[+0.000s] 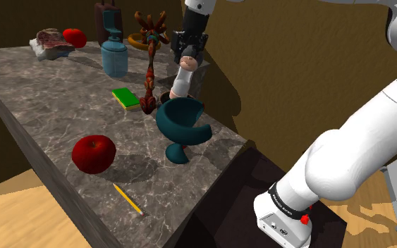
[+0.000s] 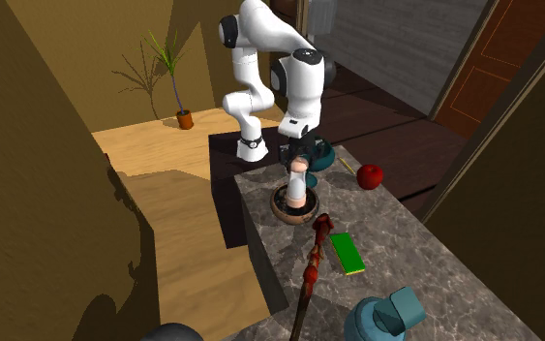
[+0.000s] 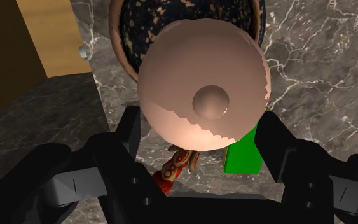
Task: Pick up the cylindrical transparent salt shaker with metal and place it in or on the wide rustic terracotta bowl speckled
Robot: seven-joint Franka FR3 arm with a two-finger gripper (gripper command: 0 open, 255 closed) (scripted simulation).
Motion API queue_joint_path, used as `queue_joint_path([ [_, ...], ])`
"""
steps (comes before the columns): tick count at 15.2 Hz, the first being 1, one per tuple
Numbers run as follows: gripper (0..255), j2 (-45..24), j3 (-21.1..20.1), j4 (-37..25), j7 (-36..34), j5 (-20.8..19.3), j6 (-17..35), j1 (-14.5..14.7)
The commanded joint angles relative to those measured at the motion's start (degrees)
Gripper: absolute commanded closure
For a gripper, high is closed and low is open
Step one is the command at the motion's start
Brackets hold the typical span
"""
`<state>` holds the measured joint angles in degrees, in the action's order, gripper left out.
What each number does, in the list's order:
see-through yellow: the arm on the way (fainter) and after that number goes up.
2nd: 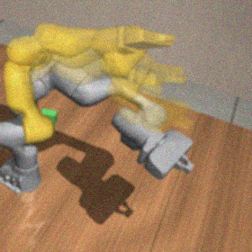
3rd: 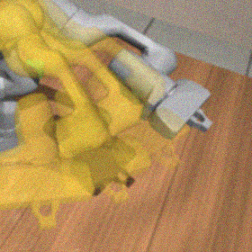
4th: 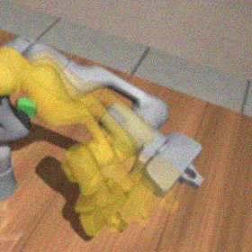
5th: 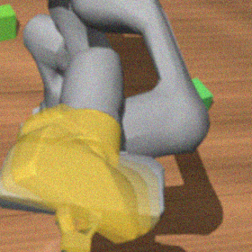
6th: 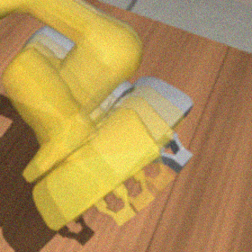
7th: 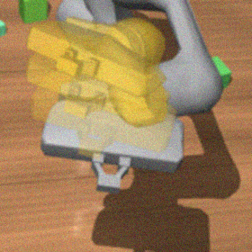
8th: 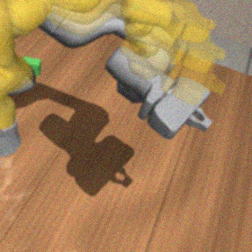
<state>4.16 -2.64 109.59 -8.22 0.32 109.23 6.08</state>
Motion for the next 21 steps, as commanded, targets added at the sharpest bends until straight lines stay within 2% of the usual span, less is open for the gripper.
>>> queue_joint_path([
  [1,255,0.1,-0.1,0.9,-0.1,0.0,0.9,0.1],
  [8,255,0.1,-0.1,0.9,-0.1,0.0,0.9,0.1],
  [9,0,0.1,-0.1,0.9,-0.1,0.0,0.9,0.1],
  [14,0,0.1,-0.1,0.9,-0.1,0.0,0.9,0.1],
  [18,0,0.8,0.0,-5.6,-0.1,0.0,-6.3,0.0],
  [21,0,0.8,0.0,-5.6,-0.1,0.0,-6.3,0.0],
])
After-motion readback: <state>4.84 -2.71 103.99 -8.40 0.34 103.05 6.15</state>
